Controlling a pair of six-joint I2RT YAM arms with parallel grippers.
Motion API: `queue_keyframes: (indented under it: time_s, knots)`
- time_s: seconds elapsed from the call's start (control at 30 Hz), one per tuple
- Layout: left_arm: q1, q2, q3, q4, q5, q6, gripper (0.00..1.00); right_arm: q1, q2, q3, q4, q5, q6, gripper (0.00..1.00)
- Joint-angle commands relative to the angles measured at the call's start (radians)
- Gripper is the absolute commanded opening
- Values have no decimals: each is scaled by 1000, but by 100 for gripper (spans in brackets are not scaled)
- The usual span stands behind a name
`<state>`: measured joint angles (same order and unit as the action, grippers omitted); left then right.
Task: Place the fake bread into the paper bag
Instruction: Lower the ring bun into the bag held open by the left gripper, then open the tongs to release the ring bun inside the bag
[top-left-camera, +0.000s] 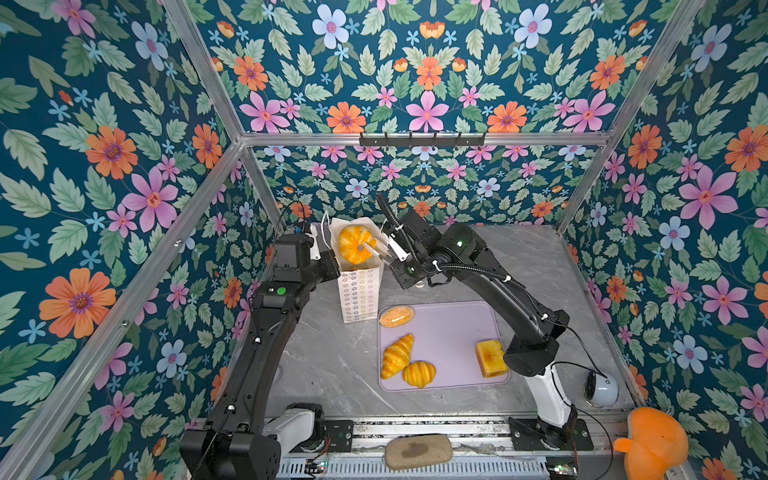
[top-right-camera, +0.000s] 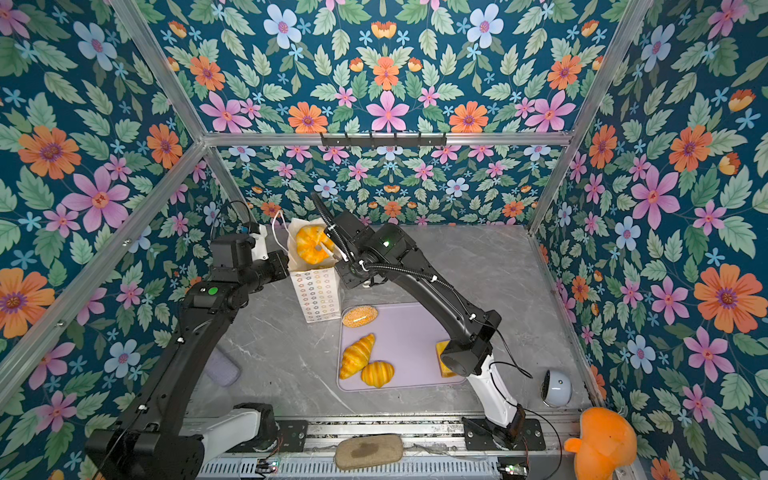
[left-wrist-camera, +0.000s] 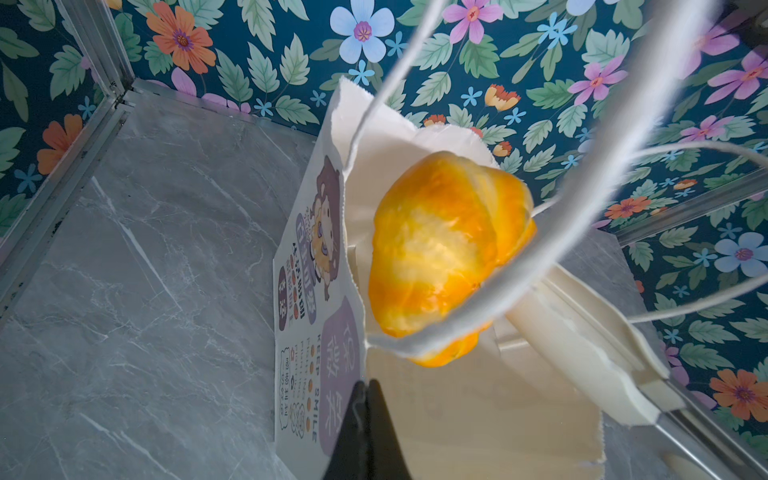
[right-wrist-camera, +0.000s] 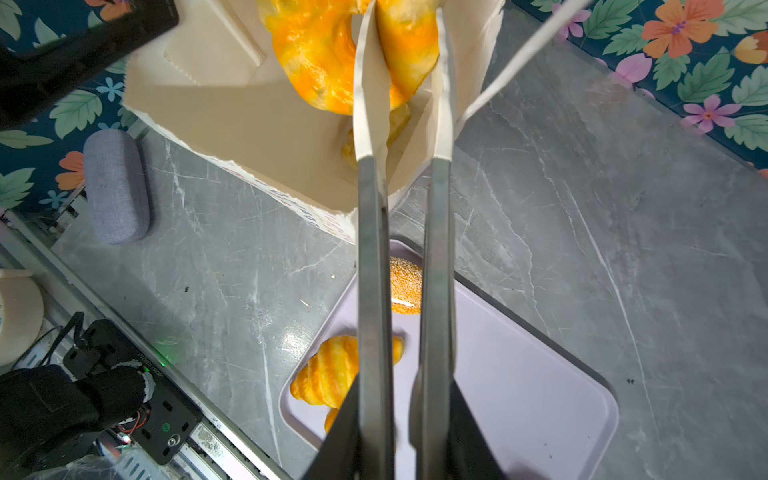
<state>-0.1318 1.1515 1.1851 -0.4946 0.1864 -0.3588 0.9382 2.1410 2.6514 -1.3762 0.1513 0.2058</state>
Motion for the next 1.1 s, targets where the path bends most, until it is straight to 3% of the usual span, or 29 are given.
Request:
queue_keyframes:
  time_s: [0.0,0.2,0.37,0.73,1.07]
  knots:
    - [0,6,6,2,13,3,4,7,-8,5,-20,11,-2,4]
    - [0,10,15,2,14,3,13,9,1,12,-30,-11,-7,4]
    - [0,14,16,1,37,9,29,12,23,28,-43,-11,-7,4]
    - [0,19,16,-4,29,9,32,24,44,30,-46,2,1,6]
    - [0,28,15,-13,11,7,36,40,55,42,-27,-3,2,19]
